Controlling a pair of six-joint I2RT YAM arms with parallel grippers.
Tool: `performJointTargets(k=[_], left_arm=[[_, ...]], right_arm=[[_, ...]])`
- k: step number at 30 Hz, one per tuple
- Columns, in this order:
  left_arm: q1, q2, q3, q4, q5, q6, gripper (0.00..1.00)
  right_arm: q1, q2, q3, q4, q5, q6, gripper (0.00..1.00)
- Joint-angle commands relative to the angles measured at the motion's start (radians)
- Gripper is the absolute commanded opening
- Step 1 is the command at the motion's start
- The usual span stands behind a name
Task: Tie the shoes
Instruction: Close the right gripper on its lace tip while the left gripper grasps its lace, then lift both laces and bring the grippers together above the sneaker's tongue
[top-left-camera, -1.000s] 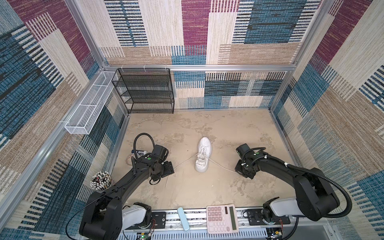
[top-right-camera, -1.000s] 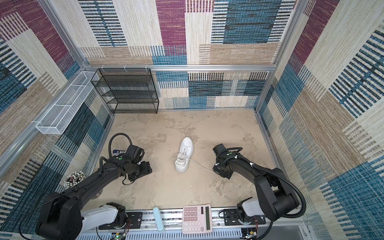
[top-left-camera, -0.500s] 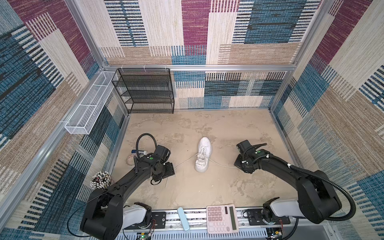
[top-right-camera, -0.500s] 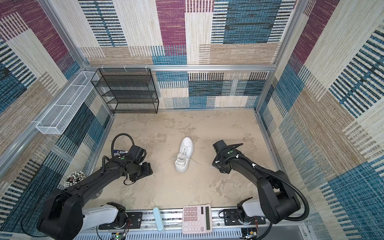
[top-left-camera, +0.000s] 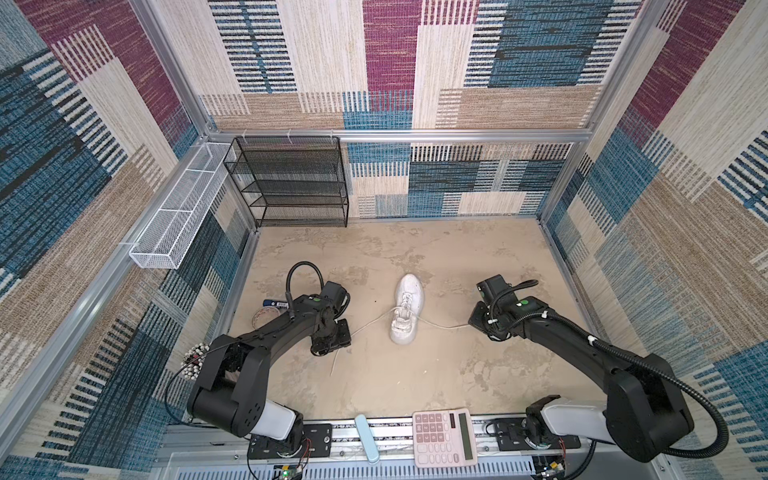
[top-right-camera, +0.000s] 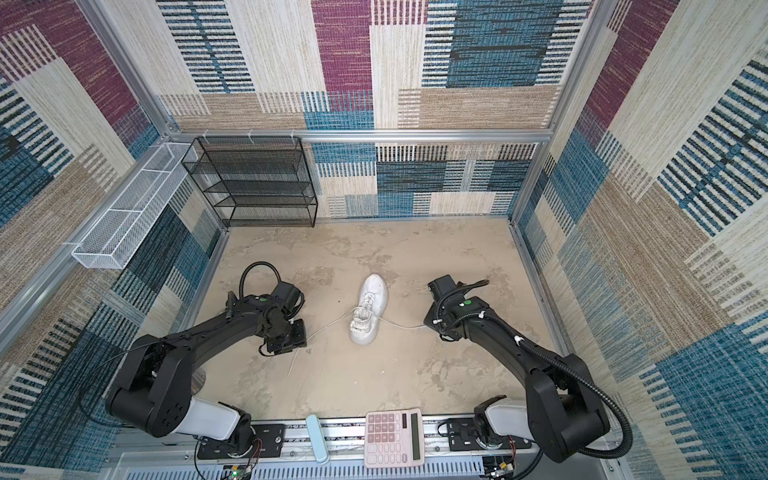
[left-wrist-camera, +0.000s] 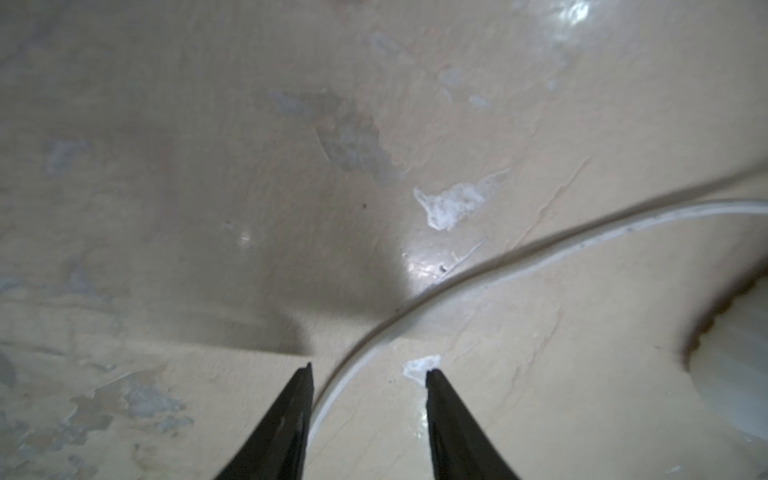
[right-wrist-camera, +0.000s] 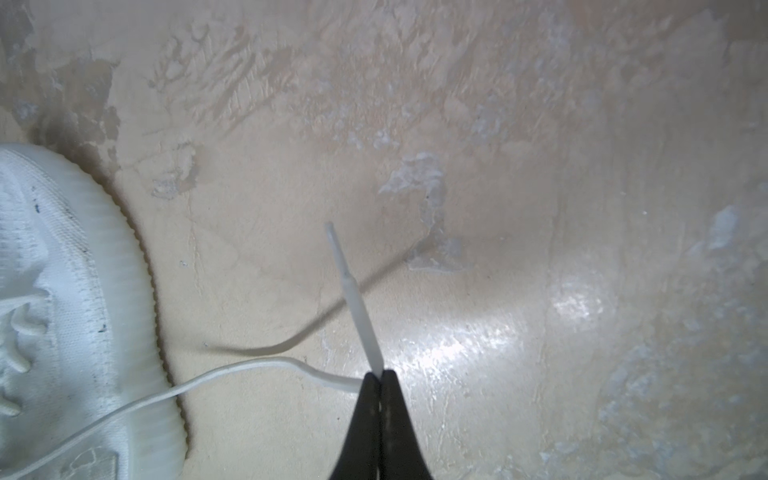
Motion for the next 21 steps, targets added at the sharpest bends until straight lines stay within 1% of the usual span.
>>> performJointTargets(k=[1, 5, 10, 11, 13, 16, 19, 21], left_arm=[[-0.016, 0.024, 0.019, -0.035, -0.058, 0.042, 0.42], [-0.05, 0.074, 0.034, -0.035, -0.095, 0.045, 0.38], [-0.082, 0.142, 0.058, -0.035, -0.108, 0.053, 0.26], [-0.086, 0.149, 0.064, -0.035, -0.111, 0.054, 0.23], [-0.09, 0.144, 0.073, -0.036, -0.123, 0.06, 0.13], [-0.09, 0.102, 0.092, -0.037, -0.133, 0.071, 0.0], [-0.09, 0.054, 0.134, -0.064, -0.156, 0.088, 0.0], [-0.09, 0.023, 0.165, -0.093, -0.181, 0.1, 0.0]], right_arm=[[0.001, -0.028, 0.002, 0.015, -0.014, -0.007, 0.0], [0.001, -0.058, -0.002, 0.033, -0.041, -0.02, 0.0], [0.002, -0.093, -0.001, 0.067, -0.081, -0.056, 0.0], [0.003, -0.106, 0.004, 0.074, -0.088, -0.063, 0.0], [0.003, -0.128, 0.012, 0.087, -0.109, -0.077, 0.0], [0.006, -0.159, 0.034, 0.124, -0.163, -0.112, 0.0], [0.015, -0.173, 0.064, 0.17, -0.211, -0.146, 0.0], [0.024, -0.156, 0.1, 0.189, -0.24, -0.174, 0.0]])
